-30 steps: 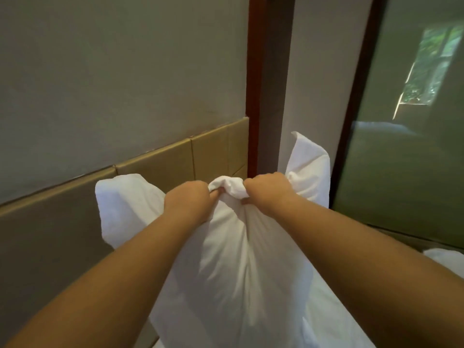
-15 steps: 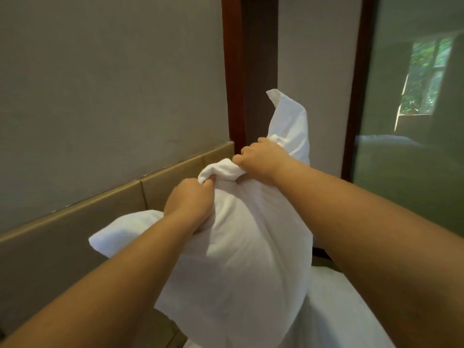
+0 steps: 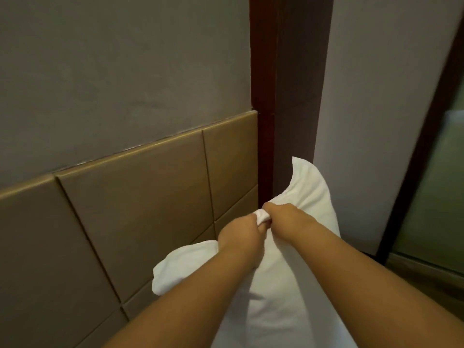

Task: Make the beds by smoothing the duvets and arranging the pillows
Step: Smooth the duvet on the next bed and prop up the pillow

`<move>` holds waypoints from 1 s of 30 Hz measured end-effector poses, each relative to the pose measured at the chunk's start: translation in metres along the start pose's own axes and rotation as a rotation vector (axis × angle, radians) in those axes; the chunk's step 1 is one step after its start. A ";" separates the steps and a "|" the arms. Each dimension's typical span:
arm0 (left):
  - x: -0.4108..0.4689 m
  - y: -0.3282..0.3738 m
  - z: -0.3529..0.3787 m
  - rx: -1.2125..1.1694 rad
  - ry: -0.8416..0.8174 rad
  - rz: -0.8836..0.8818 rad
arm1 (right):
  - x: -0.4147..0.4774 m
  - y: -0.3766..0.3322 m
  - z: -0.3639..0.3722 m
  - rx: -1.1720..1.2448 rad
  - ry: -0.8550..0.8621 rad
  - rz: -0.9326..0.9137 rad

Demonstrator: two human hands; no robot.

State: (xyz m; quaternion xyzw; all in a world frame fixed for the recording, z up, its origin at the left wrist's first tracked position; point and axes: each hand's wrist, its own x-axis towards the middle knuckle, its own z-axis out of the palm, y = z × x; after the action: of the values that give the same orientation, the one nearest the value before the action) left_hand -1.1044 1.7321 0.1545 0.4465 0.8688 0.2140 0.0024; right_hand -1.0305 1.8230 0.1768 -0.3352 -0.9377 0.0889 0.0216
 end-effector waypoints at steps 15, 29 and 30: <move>0.024 -0.125 -0.050 0.210 -0.148 -0.231 | 0.060 -0.061 0.029 0.440 0.049 -0.081; 0.005 -0.117 -0.079 0.435 0.161 0.285 | 0.059 -0.108 0.029 0.347 -0.063 -0.312; 0.002 -0.118 -0.083 0.459 0.224 0.305 | 0.059 -0.107 0.028 0.373 0.007 -0.265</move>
State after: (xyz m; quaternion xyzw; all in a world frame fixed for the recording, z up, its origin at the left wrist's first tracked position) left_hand -1.2131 1.6427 0.1858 0.5344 0.8122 0.0576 -0.2269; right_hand -1.1454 1.7750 0.1677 -0.1997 -0.9408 0.2560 0.0978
